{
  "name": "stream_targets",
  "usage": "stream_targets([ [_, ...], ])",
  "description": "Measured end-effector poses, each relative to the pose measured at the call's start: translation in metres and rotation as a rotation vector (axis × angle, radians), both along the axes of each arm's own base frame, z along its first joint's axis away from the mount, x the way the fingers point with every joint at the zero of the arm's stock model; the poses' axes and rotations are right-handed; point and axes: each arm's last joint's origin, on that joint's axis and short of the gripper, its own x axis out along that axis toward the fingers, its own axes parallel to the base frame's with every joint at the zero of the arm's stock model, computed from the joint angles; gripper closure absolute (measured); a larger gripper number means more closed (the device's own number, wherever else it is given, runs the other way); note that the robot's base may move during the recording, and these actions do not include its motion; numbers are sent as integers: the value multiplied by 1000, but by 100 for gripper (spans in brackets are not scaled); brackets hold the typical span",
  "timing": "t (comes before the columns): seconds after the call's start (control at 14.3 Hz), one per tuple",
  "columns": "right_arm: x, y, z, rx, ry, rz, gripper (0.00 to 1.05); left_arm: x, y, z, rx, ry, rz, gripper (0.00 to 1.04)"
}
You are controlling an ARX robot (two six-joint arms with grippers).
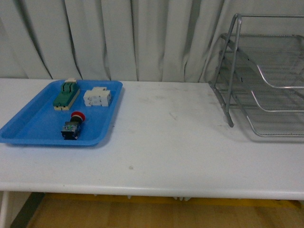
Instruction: Place button on rack with both arms
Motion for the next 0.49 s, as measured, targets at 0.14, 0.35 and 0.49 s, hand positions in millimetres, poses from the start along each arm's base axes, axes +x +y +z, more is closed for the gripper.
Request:
stream_targets([
  [0.14,0,0,0,0,0,0,6,0,0,0,0,0,0,7],
  [0.35,0,0,0,0,0,0,6,0,0,0,0,0,0,7],
  [0.49,0,0,0,0,0,0,6,0,0,0,0,0,0,7],
])
